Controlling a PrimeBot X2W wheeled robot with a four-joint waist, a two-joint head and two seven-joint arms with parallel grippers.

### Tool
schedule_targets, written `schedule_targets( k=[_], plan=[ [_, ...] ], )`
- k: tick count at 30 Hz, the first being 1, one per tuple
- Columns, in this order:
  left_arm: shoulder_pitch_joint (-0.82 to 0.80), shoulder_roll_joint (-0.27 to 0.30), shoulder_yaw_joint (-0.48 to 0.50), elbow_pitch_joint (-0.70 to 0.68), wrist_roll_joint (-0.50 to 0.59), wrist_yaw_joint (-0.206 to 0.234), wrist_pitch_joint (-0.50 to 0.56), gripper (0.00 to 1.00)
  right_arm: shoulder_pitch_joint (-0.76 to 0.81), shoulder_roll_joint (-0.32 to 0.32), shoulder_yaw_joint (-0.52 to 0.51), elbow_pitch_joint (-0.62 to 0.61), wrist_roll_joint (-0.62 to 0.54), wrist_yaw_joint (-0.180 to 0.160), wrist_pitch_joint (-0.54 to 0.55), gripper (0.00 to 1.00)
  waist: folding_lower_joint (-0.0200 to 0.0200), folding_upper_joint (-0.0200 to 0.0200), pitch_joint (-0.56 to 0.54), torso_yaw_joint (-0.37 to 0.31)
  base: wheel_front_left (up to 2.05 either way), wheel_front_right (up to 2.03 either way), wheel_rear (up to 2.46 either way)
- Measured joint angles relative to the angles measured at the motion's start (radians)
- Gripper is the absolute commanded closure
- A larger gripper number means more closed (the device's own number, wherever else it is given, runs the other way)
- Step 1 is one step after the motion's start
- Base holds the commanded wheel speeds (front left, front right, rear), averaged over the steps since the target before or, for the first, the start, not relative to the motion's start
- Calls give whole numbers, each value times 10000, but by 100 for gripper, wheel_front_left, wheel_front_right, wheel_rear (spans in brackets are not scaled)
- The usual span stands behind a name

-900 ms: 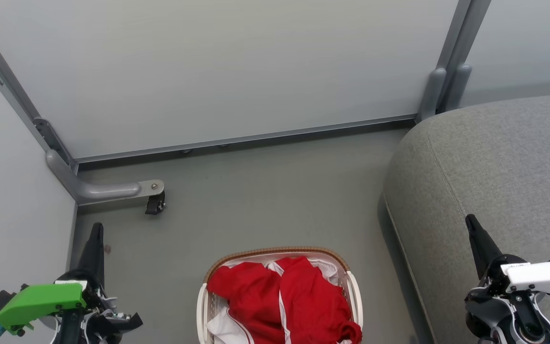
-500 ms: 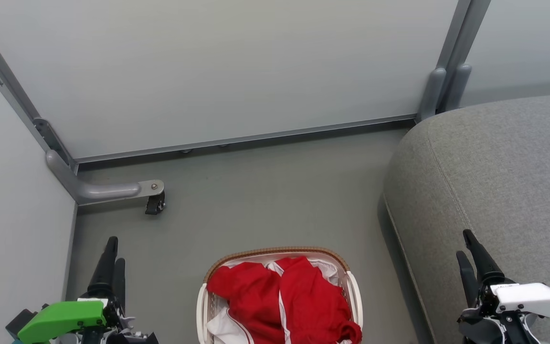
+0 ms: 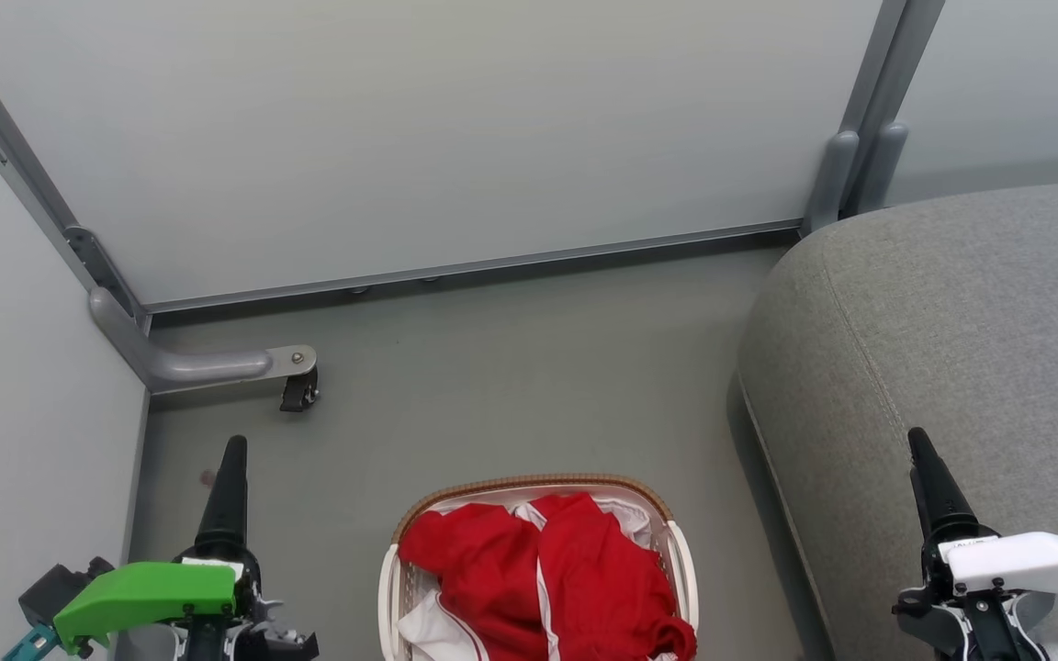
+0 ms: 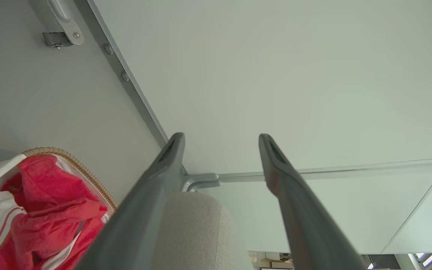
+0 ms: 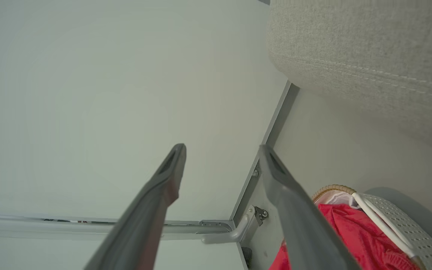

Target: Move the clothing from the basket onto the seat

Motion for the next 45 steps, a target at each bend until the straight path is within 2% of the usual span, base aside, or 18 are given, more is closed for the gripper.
schedule_targets(
  k=[8, 15, 31, 45],
  plan=[
    [-12, 4, -280, -343, 1402, 0, -326, 0, 39, -12, 109, -481, -2245, 0, -330, 0, 0, 0, 12, 28, 0, 0, 0],
    [-19, 8, -291, -439, 2569, 4, -568, 0, 72, -29, 198, -537, -3561, 0, -570, 0, 0, 0, 14, 44, 0, 0, 0],
    [8, 23, -669, -238, 5319, 102, -1083, 0, 106, -67, 360, -522, -6023, 0, -1106, 0, 0, 0, 40, 76, 0, 0, 0],
    [31, 31, -1037, 27, 6892, 182, -1478, 0, 241, -84, 594, -506, -7908, 0, -1492, 0, 0, 0, 67, 121, 0, 0, 0]
  ],
)
